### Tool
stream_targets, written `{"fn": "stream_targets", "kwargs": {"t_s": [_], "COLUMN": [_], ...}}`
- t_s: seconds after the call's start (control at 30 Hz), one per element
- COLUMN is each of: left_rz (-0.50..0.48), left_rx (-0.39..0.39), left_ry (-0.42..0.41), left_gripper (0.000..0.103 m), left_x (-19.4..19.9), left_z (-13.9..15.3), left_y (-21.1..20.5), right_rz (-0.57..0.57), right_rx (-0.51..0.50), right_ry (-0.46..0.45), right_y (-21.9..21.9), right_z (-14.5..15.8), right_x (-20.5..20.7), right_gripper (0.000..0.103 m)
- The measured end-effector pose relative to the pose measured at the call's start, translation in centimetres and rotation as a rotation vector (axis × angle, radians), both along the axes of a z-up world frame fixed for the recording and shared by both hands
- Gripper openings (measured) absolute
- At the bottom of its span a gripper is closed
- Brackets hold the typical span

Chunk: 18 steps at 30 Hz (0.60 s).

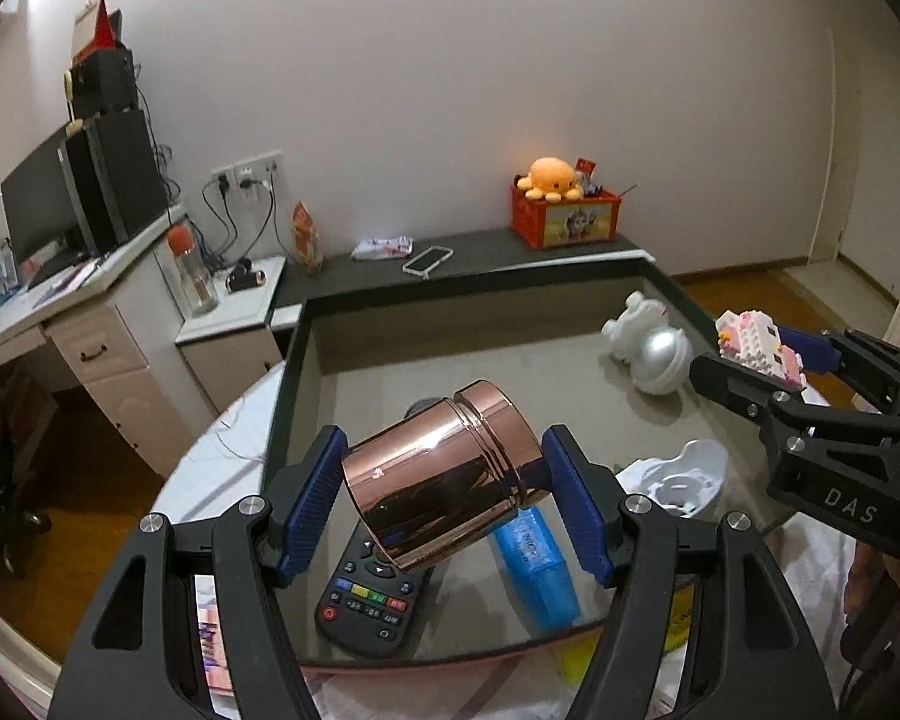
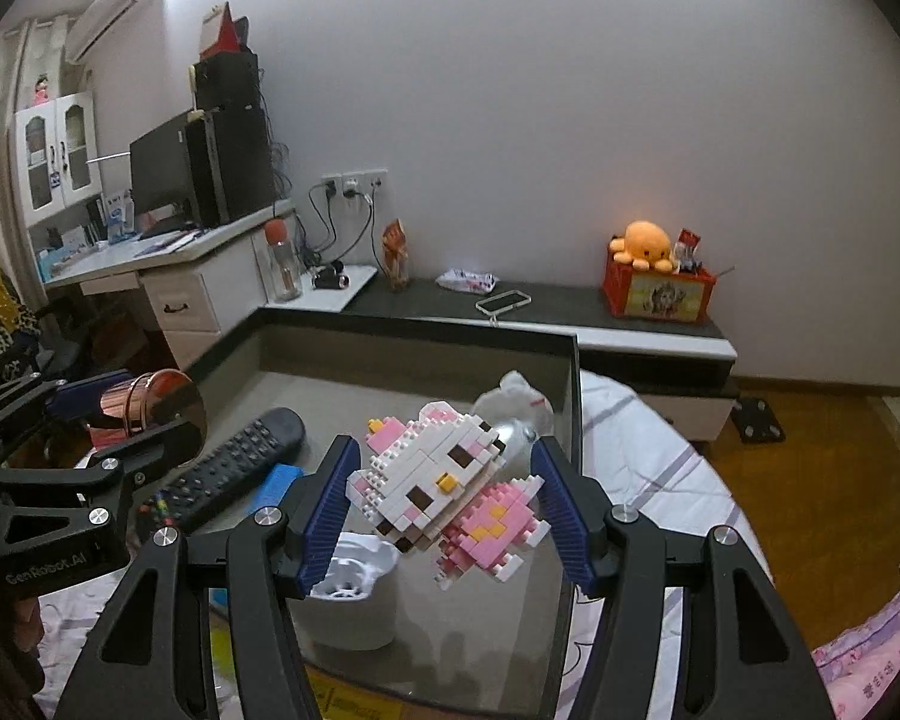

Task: Organize rigid objects
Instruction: 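Lower the cylinder and block figure into the pink box and open both tools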

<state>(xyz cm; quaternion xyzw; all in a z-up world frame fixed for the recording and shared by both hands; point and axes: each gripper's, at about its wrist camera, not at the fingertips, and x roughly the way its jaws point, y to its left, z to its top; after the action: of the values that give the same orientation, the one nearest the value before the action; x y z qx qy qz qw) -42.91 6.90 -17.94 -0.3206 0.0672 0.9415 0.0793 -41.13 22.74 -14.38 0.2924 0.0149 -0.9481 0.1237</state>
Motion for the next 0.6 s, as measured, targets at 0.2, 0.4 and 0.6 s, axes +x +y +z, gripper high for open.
{"fn": "stream_targets", "kwargs": {"t_s": [0.2, 0.4, 0.6], "left_rz": [0.007, 0.001, 0.027], "left_rx": [-0.008, -0.061, -0.055], "left_ry": [-0.017, -0.006, 0.000], "left_gripper": [0.069, 0.071, 0.090], "left_x": [-0.8, -0.6, -0.5], "left_z": [-1.7, -2.5, -2.5], "left_y": [0.0, 0.6, 0.0], "right_rz": [-0.014, -0.022, -0.024], "right_rx": [-0.004, 0.008, 0.001], "right_ry": [-0.023, -0.037, -0.010], "right_y": [0.2, 0.3, 0.2], "right_z": [-1.4, -2.3, -2.4], "right_x": [-1.2, -1.7, -1.5], "right_gripper": [0.061, 0.061, 0.073]}}
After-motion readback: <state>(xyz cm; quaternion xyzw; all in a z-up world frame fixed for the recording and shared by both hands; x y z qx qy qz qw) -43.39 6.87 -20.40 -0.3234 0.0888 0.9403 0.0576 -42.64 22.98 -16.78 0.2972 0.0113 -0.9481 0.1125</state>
